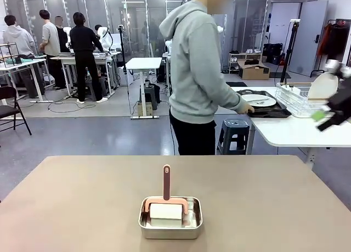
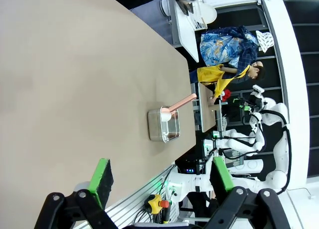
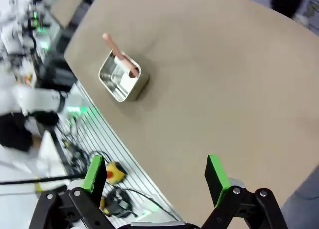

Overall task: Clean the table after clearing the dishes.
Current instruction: When the right (or left) Handle tray is removed, use the right hand (or left hand) to clean the right (or left) side of the table with the Lint Roller.

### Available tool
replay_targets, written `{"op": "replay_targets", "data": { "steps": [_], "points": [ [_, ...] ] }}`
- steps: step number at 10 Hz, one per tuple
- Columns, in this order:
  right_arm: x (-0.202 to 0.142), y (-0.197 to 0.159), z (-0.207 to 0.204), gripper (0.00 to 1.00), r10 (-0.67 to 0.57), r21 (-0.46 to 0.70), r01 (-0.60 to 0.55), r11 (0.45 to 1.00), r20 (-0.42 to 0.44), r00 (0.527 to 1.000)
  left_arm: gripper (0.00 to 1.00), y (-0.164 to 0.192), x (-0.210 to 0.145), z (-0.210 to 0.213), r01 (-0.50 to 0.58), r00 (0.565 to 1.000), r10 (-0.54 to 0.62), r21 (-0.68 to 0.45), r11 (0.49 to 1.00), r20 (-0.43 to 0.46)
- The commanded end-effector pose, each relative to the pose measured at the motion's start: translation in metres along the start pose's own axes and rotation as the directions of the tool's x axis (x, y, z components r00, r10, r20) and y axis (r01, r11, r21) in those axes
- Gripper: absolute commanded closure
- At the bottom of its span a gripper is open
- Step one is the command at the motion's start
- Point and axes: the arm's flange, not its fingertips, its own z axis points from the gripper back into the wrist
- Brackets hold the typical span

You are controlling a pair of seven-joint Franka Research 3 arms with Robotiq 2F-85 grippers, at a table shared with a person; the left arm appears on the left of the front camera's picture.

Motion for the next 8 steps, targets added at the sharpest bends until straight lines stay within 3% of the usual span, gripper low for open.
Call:
{"op": "replay_targets", "data": {
  "steps": [1,3,4,8],
  "points": [
    [0.033,0.021,-0.051,0.0,0.175,-0.042,-0.181,0.983,-0.112,0.978,0.0,-0.002,0.002,0.001,-0.015,1.0,0.015,-0.005,1.0,0.007],
    [0.066,0.075,-0.123,0.0,0.322,-0.114,-0.366,0.924,-0.288,0.902,0.0,-0.002,0.002,0.001,-0.015,1.0,0.015,-0.005,1.0,0.007],
    [0.072,0.095,-0.156,0.0,0.379,-0.073,-0.423,0.903,-0.326,0.866,0.0,-0.002,0.002,0.001,-0.015,1.0,0.015,-0.005,1.0,0.007],
    [0.053,0.139,-0.26,0.0,0.492,-0.037,-0.579,0.815,-0.484,0.723,0.0,-0.002,0.002,0.001,-0.015,1.0,0.015,-0.005,1.0,0.007]
  ]
}}
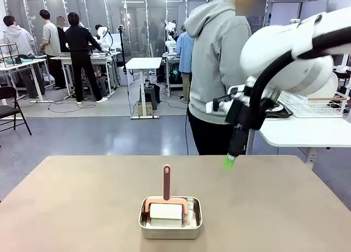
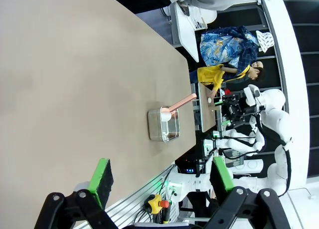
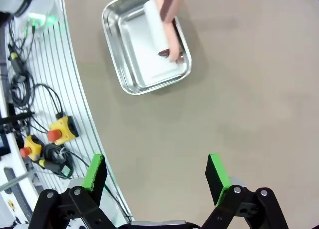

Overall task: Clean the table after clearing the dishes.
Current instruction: When the right (or left) Handle tray is removed, use the right hand (or left hand) to clean the right (or left) side of the table with the Lint Roller.

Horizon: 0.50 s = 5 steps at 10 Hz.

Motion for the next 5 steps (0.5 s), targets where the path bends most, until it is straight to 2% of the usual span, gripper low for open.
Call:
{"op": "replay_targets", "data": {
  "steps": [1,2,3,4,5],
  "points": [
    [0.0002,0.0115,-0.0208,0.0,0.072,-0.06,-0.074,0.995,-0.031,0.997,0.0,-0.002,0.0016,0.001,-0.015,1.0,0.015,-0.004,1.0,0.007],
    [0.004,0.0165,-0.0259,0.0,0.087,-0.075,-0.088,0.993,-0.021,0.996,0.0,-0.002,0.0016,0.001,-0.015,1.0,0.015,-0.004,1.0,0.007],
    [0.0012,0.0154,-0.0246,0.0,0.038,-0.132,-0.036,0.991,0.009,0.999,0.0,-0.002,0.0016,0.001,-0.015,1.0,0.015,-0.004,1.0,0.007],
    [0.0081,0.0143,-0.0265,0.0,0.052,-0.032,-0.053,0.998,-0.035,0.998,0.0,-0.002,0.0016,0.001,-0.015,1.0,0.015,-0.004,1.0,0.007],
    [0.0081,0.0143,-0.0265,0.0,0.052,-0.032,-0.053,0.998,-0.035,0.998,0.0,-0.002,0.0016,0.001,-0.015,1.0,0.015,-0.004,1.0,0.007]
  ]
}}
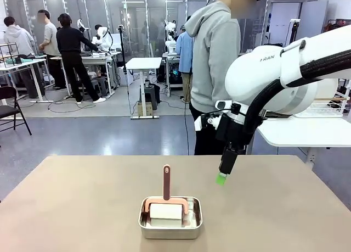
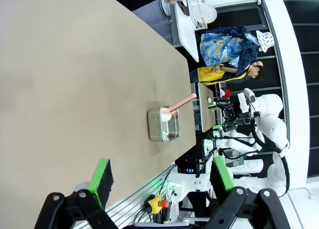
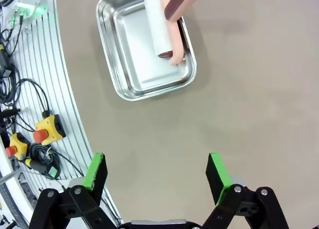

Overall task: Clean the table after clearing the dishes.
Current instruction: When the right (or left) Handle tray is removed, use the right hand (or left hand) to clean the right (or left) side of the table with the Lint Roller.

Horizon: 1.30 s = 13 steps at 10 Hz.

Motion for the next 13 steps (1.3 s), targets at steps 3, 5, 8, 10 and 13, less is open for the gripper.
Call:
{"op": "replay_targets", "data": {
  "steps": [3,5,8,10,13],
  "points": [
    [0.001,0.001,0.002,0.0,0.003,0.024,-0.002,1.0,-0.013,1.0,0.0,-0.002,0.002,0.001,-0.015,1.0,0.015,-0.004,1.0,0.007],
    [-0.001,0.001,0.0,0.0,-0.001,0.016,0.001,1.0,-0.01,1.0,0.0,-0.002,0.002,0.001,-0.015,1.0,0.015,-0.004,1.0,0.007],
    [0.064,-0.018,-0.026,0.0,0.159,0.005,-0.16,0.987,-0.072,0.985,0.0,-0.002,0.002,0.001,-0.015,1.0,0.015,-0.004,1.0,0.007],
    [0.095,-0.023,-0.052,0.0,0.176,0.019,-0.175,0.984,-0.112,0.978,0.0,-0.002,0.002,0.001,-0.015,1.0,0.015,-0.004,1.0,0.007],
    [0.136,-0.024,-0.071,0.0,0.214,0.006,-0.216,0.976,-0.156,0.964,0.0,-0.002,0.002,0.001,-0.015,1.0,0.015,-0.004,1.0,0.007]
  ]
}}
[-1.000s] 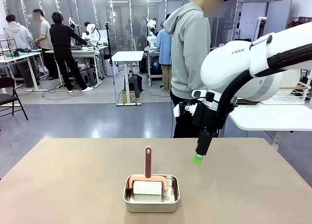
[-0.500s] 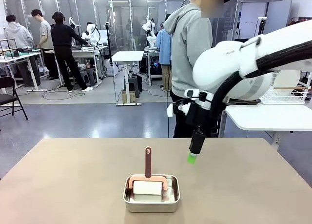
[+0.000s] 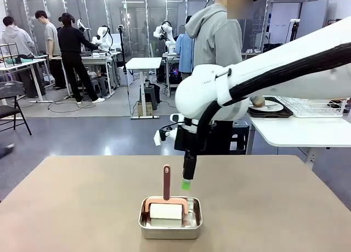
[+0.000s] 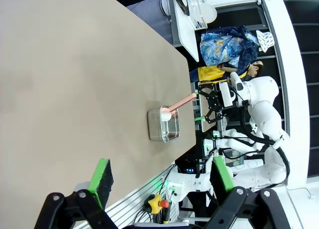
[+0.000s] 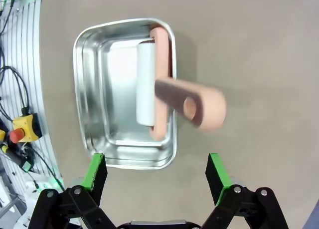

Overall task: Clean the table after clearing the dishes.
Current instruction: When the right (or left) Handle tray is removed, use the right hand (or left hand) to clean the right (or left) side of the table with the Lint Roller.

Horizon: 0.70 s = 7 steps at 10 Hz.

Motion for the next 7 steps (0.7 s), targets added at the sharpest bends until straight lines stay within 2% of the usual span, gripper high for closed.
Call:
{"op": "replay_targets", "data": {
  "steps": [1,4,7],
  "points": [
    [0.027,-0.007,0.004,0.0,0.003,-0.018,-0.004,1.0,-0.059,0.998,0.0,-0.002,0.001,0.001,-0.015,1.0,0.015,-0.004,1.0,0.008],
    [0.047,-0.015,0.0,0.0,0.041,0.02,-0.04,0.999,-0.068,0.997,0.0,-0.002,0.001,0.001,-0.015,1.0,0.015,-0.004,1.0,0.008],
    [0.066,-0.017,-0.001,0.0,0.048,0.036,-0.043,0.998,-0.128,0.991,0.0,-0.002,0.001,0.001,-0.015,1.0,0.015,-0.004,1.0,0.008]
  ]
}}
